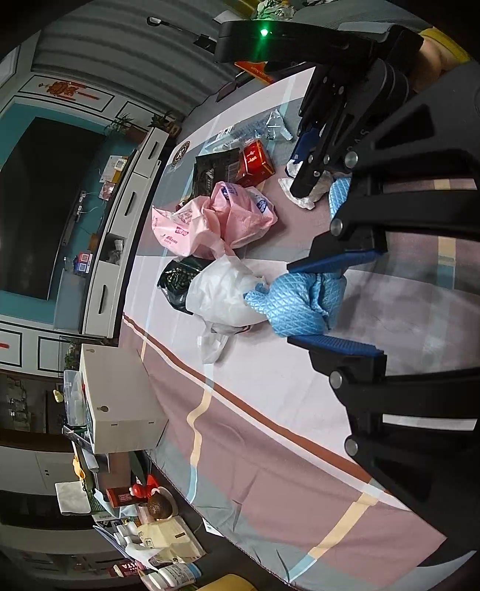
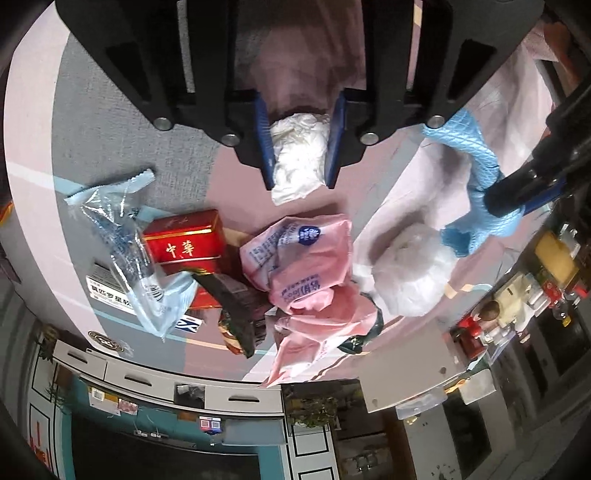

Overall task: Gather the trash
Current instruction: 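Grasp the blue cloth with the left tool while the right tool grasps the white tissue, then carry the blue cloth and white tissue to the black bin and release them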

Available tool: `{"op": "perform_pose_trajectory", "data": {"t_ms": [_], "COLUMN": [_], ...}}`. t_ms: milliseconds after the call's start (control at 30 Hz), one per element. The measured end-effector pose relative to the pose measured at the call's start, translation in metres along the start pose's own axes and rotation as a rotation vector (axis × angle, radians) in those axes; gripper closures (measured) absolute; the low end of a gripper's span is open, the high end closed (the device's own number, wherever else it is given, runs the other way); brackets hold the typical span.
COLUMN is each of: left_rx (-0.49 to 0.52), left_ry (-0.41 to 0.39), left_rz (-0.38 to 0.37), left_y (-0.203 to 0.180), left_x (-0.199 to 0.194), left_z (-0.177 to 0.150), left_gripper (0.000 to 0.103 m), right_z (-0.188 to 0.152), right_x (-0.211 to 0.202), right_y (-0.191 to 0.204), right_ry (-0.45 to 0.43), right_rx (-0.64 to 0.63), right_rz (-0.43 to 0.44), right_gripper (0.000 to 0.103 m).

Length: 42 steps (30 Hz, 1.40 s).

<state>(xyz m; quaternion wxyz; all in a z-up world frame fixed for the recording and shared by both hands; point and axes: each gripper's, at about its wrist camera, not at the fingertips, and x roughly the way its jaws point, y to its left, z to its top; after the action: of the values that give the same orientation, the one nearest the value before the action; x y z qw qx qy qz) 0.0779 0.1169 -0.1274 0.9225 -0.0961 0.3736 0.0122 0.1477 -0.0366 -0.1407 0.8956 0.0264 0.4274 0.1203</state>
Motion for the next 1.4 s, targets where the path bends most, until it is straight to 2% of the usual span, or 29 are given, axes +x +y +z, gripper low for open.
{"op": "perform_pose_trajectory", "data": {"t_ms": [67,233,833,1400], "left_rx": [0.001,0.006,0.018,0.042], "left_ry": [-0.002,-0.008,-0.035,-0.081], "left_rz": [-0.003,-0.012,-0.072,-0.103], "left_y": [0.0,-0.001,-0.012,-0.022], "left_x": [-0.001,-0.004,-0.018,-0.036], "left_z": [0.0,0.001,0.003,0.003], "left_gripper": [0.069,0.069,0.069,0.069], "right_z": [-0.001,-0.003,-0.018,-0.023], "right_x": [-0.002,-0.006,-0.04,-0.077], "right_y": [-0.001,-0.004,-0.024,-0.034], "right_ry": [-0.007,-0.015,-0.04,-0.089], "right_rx": [0.0,0.015,0.103,0.151], "right_rz": [-0.009,-0.017,-0.029,-0.095], "right_gripper": [0.083,0.086,0.086,0.086]}}
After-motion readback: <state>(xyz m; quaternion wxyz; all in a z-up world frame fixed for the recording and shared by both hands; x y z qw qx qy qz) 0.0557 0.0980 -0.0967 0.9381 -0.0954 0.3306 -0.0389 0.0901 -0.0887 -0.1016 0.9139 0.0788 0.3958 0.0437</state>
